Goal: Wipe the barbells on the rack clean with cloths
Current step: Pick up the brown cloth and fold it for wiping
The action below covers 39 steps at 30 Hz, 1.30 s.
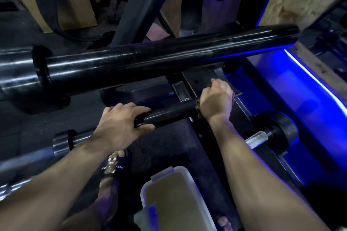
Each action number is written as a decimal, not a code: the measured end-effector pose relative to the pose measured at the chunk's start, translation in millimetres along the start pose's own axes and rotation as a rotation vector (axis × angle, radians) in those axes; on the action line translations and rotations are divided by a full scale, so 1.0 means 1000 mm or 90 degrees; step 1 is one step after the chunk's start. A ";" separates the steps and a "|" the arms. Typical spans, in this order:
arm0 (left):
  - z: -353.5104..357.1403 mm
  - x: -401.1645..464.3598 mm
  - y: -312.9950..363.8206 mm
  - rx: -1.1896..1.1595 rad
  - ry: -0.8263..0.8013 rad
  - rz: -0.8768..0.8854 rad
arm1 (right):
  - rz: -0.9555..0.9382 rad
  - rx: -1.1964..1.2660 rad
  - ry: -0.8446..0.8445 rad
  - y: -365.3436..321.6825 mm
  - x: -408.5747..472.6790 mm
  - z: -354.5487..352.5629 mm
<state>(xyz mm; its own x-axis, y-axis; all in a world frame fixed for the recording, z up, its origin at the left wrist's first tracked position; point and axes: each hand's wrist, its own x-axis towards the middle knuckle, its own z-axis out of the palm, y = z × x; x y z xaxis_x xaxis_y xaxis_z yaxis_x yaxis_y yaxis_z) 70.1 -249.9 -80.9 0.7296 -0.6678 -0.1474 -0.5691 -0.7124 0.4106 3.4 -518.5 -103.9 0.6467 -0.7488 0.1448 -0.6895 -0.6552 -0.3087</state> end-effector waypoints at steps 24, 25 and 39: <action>-0.002 0.002 0.001 0.013 0.026 0.000 | -0.278 -0.042 -0.085 0.001 -0.009 -0.001; -0.002 0.003 0.002 0.013 0.029 0.002 | -0.207 -0.068 -0.095 0.005 0.003 -0.008; 0.003 0.003 0.013 0.078 0.019 -0.016 | -0.264 -0.072 -0.171 -0.015 -0.012 -0.019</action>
<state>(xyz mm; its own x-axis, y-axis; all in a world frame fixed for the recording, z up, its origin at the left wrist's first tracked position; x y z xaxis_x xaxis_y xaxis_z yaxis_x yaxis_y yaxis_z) 63.6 -262.0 -78.9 0.7539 -0.6443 -0.1286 -0.5915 -0.7508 0.2941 -0.2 -501.9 -83.5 0.9246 -0.3806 -0.0179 -0.3779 -0.9100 -0.1704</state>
